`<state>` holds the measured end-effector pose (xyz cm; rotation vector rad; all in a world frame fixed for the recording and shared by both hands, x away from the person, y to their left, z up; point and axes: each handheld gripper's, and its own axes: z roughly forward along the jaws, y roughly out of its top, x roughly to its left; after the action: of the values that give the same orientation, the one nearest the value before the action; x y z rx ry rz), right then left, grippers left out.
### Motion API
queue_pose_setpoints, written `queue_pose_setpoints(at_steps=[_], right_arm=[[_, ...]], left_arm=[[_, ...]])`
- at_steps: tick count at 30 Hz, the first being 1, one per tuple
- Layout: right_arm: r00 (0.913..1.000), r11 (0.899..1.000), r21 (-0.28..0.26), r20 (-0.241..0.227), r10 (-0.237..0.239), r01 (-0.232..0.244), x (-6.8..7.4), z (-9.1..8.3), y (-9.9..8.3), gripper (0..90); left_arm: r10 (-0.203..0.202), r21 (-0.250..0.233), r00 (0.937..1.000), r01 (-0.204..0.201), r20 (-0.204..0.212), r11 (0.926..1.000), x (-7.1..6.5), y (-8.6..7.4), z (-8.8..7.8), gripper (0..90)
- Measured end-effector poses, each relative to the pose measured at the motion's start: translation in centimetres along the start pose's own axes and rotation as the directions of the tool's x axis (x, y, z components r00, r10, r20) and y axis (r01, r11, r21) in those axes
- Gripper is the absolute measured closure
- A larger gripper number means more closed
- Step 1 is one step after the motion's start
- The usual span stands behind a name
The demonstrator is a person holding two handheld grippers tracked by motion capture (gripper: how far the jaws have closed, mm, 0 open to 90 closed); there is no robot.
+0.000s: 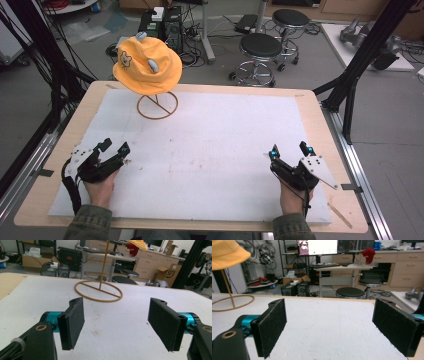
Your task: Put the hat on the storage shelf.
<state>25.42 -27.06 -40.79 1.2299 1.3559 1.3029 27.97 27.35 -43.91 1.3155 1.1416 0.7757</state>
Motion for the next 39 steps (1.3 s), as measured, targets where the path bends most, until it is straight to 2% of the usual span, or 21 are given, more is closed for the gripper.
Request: queue_pose_setpoints(at_steps=[3,7,12,18,39], right_arm=[[0.9996,1.000,0.009,0.029,0.002,-0.002,-0.1,0.0,-1.0,10.9],[0.9993,0.999,0.030,0.031,0.021,-0.022,-0.2,0.1,-1.7,10.9],[0.9992,1.000,0.028,0.040,0.009,-0.011,-0.4,-0.1,-1.8,10.9],[0.9992,0.999,0.031,0.032,0.025,-0.026,-0.5,-0.3,-1.9,10.9],[0.9999,0.999,0.034,0.001,0.014,-0.014,-0.3,0.0,-2.1,11.0]], left_arm=[[-0.003,0.002,1.0000,0.003,0.001,1.0000,0.0,0.0,0.0,29.4],[-0.007,0.003,1.0000,0.007,0.002,1.0000,0.0,-0.1,0.1,29.4],[-0.010,0.005,0.9999,0.010,0.004,0.9999,0.0,-0.1,0.1,29.5],[-0.016,0.005,0.9999,0.016,0.006,0.9999,0.0,-0.1,0.1,29.5],[-0.029,0.010,0.9995,0.029,0.014,0.9995,0.1,-0.1,0.2,29.4]])
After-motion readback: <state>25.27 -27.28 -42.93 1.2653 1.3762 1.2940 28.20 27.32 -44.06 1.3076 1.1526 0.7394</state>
